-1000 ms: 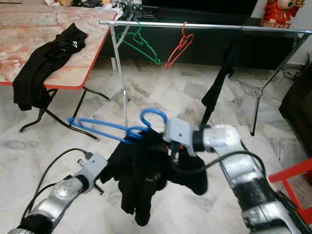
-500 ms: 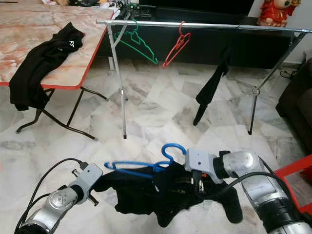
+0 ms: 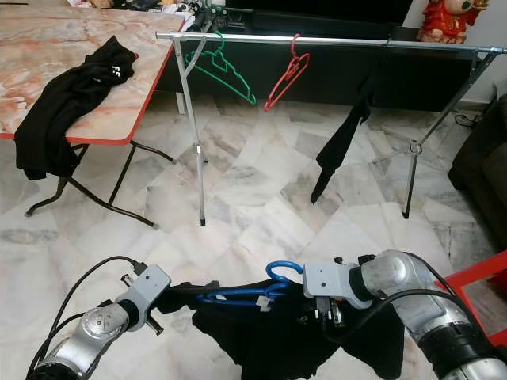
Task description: Hang hanger
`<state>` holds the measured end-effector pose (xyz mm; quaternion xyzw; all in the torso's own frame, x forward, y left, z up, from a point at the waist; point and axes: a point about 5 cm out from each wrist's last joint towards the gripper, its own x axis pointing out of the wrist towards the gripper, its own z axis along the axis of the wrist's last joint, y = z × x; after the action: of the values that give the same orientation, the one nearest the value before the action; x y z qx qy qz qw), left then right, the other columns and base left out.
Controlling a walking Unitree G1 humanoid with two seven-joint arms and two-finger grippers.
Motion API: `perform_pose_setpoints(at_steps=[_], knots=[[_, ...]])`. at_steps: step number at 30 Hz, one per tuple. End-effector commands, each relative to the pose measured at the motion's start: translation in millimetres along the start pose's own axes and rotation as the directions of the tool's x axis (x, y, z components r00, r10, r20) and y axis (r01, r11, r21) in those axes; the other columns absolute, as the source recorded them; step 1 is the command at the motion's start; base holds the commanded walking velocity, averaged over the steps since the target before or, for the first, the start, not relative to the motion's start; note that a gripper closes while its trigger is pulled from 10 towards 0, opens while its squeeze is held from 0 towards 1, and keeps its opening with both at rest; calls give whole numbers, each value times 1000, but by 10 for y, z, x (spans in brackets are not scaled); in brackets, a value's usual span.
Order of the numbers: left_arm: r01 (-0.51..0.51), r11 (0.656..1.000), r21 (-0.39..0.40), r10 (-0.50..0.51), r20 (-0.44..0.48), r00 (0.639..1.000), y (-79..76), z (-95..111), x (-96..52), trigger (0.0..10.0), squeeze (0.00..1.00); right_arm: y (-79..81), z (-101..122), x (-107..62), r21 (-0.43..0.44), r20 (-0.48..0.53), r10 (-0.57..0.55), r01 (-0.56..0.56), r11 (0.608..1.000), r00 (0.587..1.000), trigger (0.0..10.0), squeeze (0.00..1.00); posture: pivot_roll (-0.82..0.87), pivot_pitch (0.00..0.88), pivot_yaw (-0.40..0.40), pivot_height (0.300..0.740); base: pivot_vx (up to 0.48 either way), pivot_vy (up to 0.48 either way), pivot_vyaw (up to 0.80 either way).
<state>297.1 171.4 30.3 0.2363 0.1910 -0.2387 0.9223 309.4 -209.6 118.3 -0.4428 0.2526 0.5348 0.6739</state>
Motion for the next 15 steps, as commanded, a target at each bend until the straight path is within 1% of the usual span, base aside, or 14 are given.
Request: perform_pose_setpoints(at_steps=[1, 3, 6, 7, 8, 9, 11, 13, 15], knots=[[-12, 1000, -2, 12, -59, 998, 41, -129, -57, 0, 0, -36, -175, -112, 19, -108, -37, 40, 999, 993, 0, 0, 16, 186, -95, 740, 0, 0, 0], [-12, 1000, -2, 11, -60, 998, 41, -127, -56, 0, 0, -41, -183, -111, 21, -115, -43, 46, 999, 992, 0, 0, 15, 183, -95, 740, 0, 0, 0], [30, 999, 15, -30, -23, 999, 61, -32, -60, 0, 0, -74, -218, -46, -1, -156, -106, 107, 994, 982, 0, 0, 17, 180, -97, 740, 0, 0, 0], [34, 999, 18, -34, -19, 999, 62, -23, -61, 0, 0, -76, -222, -37, -3, -157, -112, 113, 994, 981, 0, 0, 17, 180, -97, 740, 0, 0, 0], [53, 998, 27, -53, -2, 999, 61, 5, -67, 0, 0, -63, -218, -8, 14, -142, -113, 116, 993, 983, 0, 0, 20, 179, -96, 740, 0, 0, 0], [88, 996, 25, -88, 27, 996, 55, 56, -79, 0, 0, -17, -209, 49, 39, -117, -100, 105, 994, 988, 0, 0, 23, 178, -97, 740, 0, 0, 0], [116, 993, 11, -117, 46, 992, 49, 93, -92, 0, 0, 10, -213, 88, 46, -113, -100, 105, 993, 989, 0, 0, 23, 174, -97, 740, 0, 0, 0], [176, 984, -25, -173, 85, 981, 34, 173, -123, 0, 0, 33, -221, 150, 71, -109, -118, 126, 989, 987, 0, 0, 20, 171, -97, 740, 0, 0, 0], [242, 970, -8, -240, 101, 966, 5, 237, -158, 0, 0, 25, -229, 211, 85, -118, -167, 178, 980, 979, 0, 0, 25, 168, -96, 740, 0, 0, 0]])
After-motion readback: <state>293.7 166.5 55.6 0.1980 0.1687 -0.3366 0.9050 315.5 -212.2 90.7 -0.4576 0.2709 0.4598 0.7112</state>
